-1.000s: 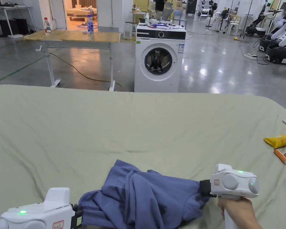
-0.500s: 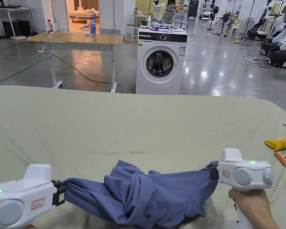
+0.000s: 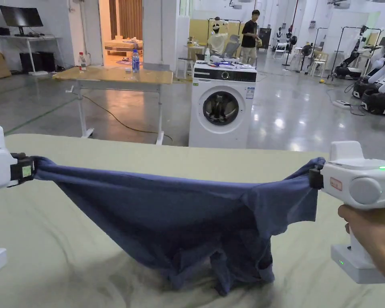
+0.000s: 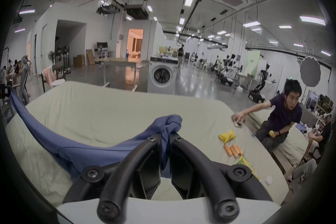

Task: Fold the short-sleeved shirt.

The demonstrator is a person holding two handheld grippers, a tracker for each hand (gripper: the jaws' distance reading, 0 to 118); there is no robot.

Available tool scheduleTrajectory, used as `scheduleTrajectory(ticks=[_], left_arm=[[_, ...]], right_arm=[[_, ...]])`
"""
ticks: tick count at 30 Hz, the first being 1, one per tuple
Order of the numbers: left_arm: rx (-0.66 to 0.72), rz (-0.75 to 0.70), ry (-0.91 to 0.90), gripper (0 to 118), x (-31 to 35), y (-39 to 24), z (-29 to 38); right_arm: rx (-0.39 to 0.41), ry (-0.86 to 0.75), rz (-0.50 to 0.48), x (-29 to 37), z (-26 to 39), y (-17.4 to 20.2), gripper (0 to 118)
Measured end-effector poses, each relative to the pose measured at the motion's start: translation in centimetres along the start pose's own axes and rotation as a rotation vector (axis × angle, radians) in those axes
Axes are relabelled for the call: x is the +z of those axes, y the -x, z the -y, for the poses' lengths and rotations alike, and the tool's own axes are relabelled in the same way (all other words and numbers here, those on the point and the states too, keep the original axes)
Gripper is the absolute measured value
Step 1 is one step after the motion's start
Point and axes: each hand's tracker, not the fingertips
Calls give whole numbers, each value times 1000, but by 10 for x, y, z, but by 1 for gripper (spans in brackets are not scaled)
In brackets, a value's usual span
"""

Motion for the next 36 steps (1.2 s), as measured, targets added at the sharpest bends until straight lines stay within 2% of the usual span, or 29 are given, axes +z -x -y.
scheduleTrajectory(ticks=[8,17,21,28,32,36], left_arm=[[-31,-50,-99,0,1,2,-73],[-41,-73,-142,0,-23,3,-136],[-37,-78,-156,0,-35,1,-164],[-30,-76,-205,0,-47,-6,-215],[-50,-84,-227,0,-53,-14,-232],[-47,-69,-233,0,-59,-18,-227]], right_arm=[[-1,-115,3,27,-82,14,6],[-15,-203,41,10,-156,19,7],[9,-232,64,-2,-194,17,6],[-14,-283,100,-13,-259,5,6],[19,-302,122,-20,-278,4,7],[20,-298,139,-30,-270,1,6]])
